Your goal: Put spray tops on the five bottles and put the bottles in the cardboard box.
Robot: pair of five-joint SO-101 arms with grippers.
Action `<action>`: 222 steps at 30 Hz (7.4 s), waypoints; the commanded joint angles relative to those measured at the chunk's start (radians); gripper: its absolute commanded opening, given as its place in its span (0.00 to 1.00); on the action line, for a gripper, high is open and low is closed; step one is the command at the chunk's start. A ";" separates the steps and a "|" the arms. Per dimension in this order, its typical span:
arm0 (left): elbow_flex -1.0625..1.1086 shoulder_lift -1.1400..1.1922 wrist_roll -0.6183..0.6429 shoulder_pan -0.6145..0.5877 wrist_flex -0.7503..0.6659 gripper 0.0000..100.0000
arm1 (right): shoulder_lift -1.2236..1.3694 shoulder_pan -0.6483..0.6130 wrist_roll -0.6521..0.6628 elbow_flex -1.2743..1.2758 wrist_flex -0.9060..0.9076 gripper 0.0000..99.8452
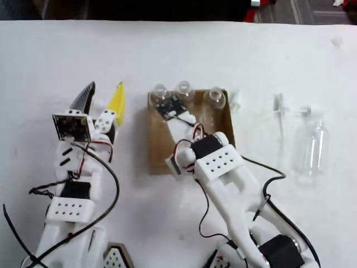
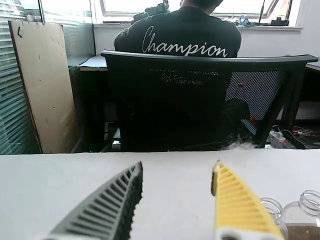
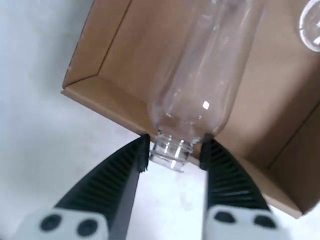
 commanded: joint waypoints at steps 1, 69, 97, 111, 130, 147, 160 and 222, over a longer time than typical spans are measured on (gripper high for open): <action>-0.048 -0.041 -0.008 -0.008 -0.003 0.21 | -0.002 0.039 -0.005 -0.034 0.004 0.02; -0.031 -0.042 0.055 0.088 0.000 0.21 | -0.213 0.038 0.315 -0.680 0.449 0.02; -0.035 -0.042 0.063 -0.008 -0.002 0.21 | 0.245 0.081 0.245 -0.470 0.024 0.18; -0.031 -0.042 0.066 -0.082 -0.054 0.21 | 0.650 0.031 -0.003 -1.025 -0.090 0.18; -0.031 -0.041 0.066 -0.085 -0.058 0.21 | 1.156 0.061 -0.032 -1.640 0.183 0.18; -0.031 -0.041 0.066 -0.084 -0.058 0.21 | 1.182 0.056 -0.032 -1.714 0.275 0.06; -0.031 -0.041 0.066 -0.081 -0.058 0.21 | 0.984 0.030 -0.032 -1.717 0.361 0.02; -0.031 -0.039 0.064 -0.084 -0.058 0.21 | -0.108 0.059 -0.021 0.048 -1.164 0.02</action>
